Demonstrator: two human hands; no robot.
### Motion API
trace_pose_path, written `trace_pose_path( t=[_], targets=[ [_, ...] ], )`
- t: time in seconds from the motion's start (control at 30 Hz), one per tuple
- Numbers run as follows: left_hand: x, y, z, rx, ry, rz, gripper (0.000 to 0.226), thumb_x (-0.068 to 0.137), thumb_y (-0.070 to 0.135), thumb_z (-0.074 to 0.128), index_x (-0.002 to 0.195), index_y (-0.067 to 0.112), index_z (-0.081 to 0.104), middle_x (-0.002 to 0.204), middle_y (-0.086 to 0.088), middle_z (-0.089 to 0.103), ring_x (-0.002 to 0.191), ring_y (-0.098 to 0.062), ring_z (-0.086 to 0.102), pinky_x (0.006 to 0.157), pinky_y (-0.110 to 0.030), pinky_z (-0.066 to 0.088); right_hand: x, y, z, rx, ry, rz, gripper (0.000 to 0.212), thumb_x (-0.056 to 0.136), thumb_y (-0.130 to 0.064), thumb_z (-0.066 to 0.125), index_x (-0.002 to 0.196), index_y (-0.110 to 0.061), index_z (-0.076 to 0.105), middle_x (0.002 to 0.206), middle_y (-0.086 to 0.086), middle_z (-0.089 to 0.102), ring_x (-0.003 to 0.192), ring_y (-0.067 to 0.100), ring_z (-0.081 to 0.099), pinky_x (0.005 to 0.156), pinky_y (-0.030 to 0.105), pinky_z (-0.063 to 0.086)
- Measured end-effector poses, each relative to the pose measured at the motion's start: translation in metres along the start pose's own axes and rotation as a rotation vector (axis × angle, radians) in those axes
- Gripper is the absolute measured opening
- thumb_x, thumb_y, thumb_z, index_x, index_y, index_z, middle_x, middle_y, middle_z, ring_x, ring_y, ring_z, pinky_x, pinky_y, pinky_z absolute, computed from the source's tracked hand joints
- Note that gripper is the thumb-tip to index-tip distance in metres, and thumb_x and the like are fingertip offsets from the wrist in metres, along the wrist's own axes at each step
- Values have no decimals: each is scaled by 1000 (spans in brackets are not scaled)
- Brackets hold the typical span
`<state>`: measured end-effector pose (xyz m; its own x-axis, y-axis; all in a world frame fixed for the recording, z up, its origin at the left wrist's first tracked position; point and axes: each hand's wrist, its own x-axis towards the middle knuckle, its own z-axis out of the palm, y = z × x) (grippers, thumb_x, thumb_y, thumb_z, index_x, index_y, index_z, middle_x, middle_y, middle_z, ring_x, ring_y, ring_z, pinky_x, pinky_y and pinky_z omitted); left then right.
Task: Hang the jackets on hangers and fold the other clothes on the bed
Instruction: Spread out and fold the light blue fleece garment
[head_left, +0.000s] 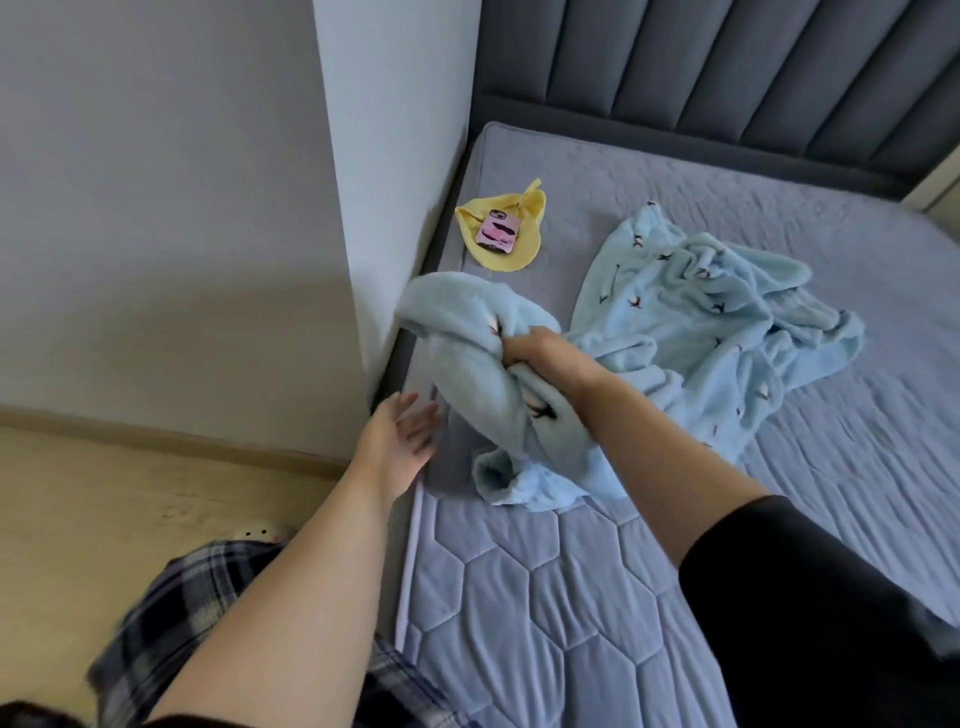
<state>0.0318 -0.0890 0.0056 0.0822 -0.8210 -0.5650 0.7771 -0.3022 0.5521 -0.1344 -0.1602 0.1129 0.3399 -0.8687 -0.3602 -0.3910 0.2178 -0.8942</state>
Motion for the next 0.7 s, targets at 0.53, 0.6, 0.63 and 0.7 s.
trace_pose_path(
  t=[0.53, 0.6, 0.63, 0.7],
  targets=[
    [-46, 12, -15, 291, -107, -7, 42, 88, 55, 53, 111, 22, 64, 106, -7, 71, 101, -22, 66, 77, -35, 53, -34, 40, 42, -341, -266, 13, 23, 68, -29, 71, 89, -21, 66, 90, 1, 72, 83, 15, 68, 73, 25, 54],
    [-48, 15, -19, 331, -76, 34, 36, 90, 46, 56, 111, 18, 64, 96, -6, 72, 91, -21, 69, 71, -33, 55, -37, 32, 54, -400, -264, -111, 20, 67, -32, 72, 85, -27, 65, 87, -4, 71, 83, 13, 67, 74, 26, 52],
    [-48, 16, -22, 316, -65, 92, 31, 93, 35, 55, 115, 15, 62, 96, -8, 71, 91, -23, 68, 72, -34, 54, -35, 32, 56, -478, -119, -195, 18, 69, -31, 72, 84, -25, 64, 85, -3, 69, 82, 14, 64, 75, 31, 50],
    [-49, 18, -30, 347, 11, 211, 27, 93, 16, 55, 118, 12, 60, 101, -13, 69, 95, -30, 66, 76, -37, 54, -27, 40, 45, -677, 326, -327, 34, 76, -28, 71, 106, -17, 62, 109, 6, 61, 103, 23, 56, 90, 38, 43]
  ],
)
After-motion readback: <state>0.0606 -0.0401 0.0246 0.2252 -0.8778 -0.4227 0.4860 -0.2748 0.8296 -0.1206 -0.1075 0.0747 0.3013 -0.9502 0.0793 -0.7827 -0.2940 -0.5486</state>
